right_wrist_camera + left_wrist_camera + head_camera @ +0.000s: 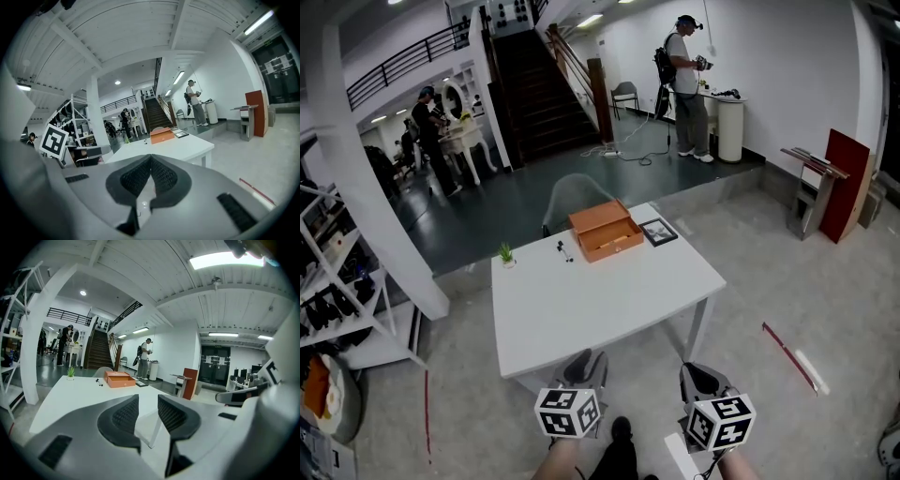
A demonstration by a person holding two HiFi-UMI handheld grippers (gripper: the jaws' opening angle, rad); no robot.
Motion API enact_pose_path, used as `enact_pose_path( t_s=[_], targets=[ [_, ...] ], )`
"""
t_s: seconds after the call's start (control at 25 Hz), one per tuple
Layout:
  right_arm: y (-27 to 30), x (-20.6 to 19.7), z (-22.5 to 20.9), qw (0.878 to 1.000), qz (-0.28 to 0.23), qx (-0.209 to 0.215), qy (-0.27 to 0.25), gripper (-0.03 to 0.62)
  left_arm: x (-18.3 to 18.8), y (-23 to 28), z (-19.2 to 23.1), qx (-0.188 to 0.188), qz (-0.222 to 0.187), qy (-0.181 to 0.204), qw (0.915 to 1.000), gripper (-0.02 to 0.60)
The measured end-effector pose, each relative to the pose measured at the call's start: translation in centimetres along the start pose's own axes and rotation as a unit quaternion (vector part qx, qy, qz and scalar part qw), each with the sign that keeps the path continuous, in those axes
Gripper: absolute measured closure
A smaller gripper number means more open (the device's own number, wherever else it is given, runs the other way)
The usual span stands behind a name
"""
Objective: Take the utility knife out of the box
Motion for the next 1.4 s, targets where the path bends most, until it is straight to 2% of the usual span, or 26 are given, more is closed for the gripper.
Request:
enact_pose_path(
  t_s=[0.4,0.92,1.4],
  targets=[
    [10.3,2.4,-1.2,1.000,0.009,-0.010,0.006,0.594,1.9,9.2,7.2,-0.003,0.004,-0.008,1.0000,0.469],
    [25.6,6.4,-1.8,0.999,0.014,-0.028,0.009,0.594,6.1,21.6,17.9,-0.015,0.010,0.007,0.9998,0.460],
    [32.3,7.8,-2.9,0.999,0.015,-0.047,0.017,0.594,8.1,28.5,22.6,-0.026,0.020,0.046,0.9984,0.457]
  ],
)
Point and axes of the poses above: the fingertips, and each gripper's own axes: y forward along the fingers, z to its left, x out of its top, the point moved 2 cm from there along -y, backward along the fingers, and after that the axes turned 5 degrees about -z, right-handed, at the moved point
